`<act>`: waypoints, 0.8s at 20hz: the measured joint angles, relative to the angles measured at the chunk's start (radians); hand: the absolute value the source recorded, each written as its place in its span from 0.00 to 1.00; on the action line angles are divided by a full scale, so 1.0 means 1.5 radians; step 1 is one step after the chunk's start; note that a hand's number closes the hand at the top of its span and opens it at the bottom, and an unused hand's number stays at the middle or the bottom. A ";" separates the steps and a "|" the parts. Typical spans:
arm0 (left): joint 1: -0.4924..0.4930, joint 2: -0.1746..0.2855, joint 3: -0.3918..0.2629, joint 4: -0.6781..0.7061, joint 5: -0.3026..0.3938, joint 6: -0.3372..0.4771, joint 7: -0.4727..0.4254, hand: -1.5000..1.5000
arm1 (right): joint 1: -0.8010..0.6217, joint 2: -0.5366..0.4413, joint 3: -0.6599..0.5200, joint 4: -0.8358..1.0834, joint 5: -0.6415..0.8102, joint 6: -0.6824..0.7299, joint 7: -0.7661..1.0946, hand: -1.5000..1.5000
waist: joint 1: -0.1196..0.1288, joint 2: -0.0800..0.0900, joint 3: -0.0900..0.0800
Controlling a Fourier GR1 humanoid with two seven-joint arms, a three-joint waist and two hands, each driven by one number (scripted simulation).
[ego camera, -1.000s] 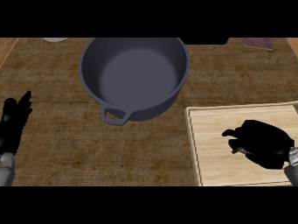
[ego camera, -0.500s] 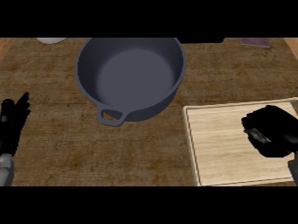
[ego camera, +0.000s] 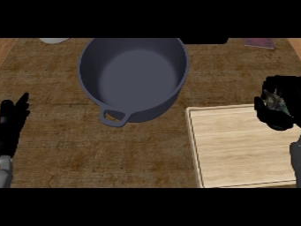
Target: Pick the eggplant from the tray and place it in the pot
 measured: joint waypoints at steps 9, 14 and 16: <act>-0.002 -0.002 -0.001 -0.015 -0.003 -0.007 0.018 0.50 | -0.124 0.081 0.004 -0.193 -0.085 0.017 0.085 1.00 | 0.005 0.000 0.000; -0.008 -0.014 -0.002 -0.002 -0.014 -0.007 0.009 0.50 | -0.240 0.101 0.044 -0.214 -0.094 0.093 0.185 1.00 | 0.008 0.002 -0.001; -0.010 -0.017 -0.001 0.005 -0.015 -0.007 0.002 0.50 | -0.304 0.117 0.060 -0.188 -0.095 0.118 0.230 1.00 | 0.011 0.002 -0.001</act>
